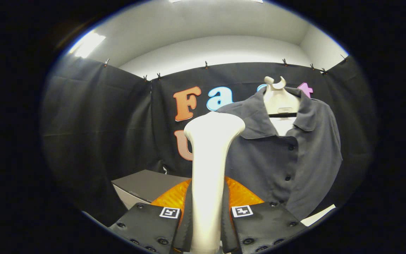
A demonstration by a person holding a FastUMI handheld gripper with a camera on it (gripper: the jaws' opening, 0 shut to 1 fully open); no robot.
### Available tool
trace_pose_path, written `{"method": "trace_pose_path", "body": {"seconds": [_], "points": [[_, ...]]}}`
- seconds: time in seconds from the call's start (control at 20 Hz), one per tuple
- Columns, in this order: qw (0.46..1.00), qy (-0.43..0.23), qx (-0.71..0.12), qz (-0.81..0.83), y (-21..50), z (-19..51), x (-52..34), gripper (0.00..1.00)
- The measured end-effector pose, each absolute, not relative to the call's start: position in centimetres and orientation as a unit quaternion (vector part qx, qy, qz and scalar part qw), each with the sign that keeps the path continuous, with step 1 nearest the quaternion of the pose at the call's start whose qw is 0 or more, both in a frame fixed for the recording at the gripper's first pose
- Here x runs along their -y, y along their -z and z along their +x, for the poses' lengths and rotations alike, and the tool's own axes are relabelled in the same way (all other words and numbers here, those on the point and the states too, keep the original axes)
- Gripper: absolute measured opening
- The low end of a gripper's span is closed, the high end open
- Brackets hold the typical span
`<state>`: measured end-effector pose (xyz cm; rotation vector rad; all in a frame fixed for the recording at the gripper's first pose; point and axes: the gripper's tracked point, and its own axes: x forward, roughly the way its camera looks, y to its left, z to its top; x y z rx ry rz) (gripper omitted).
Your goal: Iron the clothes twice with a garment steamer, once on the left side and once on the right side.
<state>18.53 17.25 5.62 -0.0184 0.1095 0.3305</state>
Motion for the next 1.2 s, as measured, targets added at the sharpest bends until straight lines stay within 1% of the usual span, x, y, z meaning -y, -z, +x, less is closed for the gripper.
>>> {"method": "trace_pose_path", "body": {"seconds": [0.15, 0.45, 0.85, 1.2], "points": [[0.987, -0.153, -0.051, 0.000, -4.8, 17.9, -14.5, 0.40], [0.989, -0.131, -0.063, -0.008, -2.1, 19.6, -10.1, 0.40], [0.987, -0.138, -0.078, 0.001, 0.2, 21.2, -9.2, 0.40], [0.988, -0.126, -0.090, 0.006, 1.6, 23.5, -8.4, 0.40]]}}
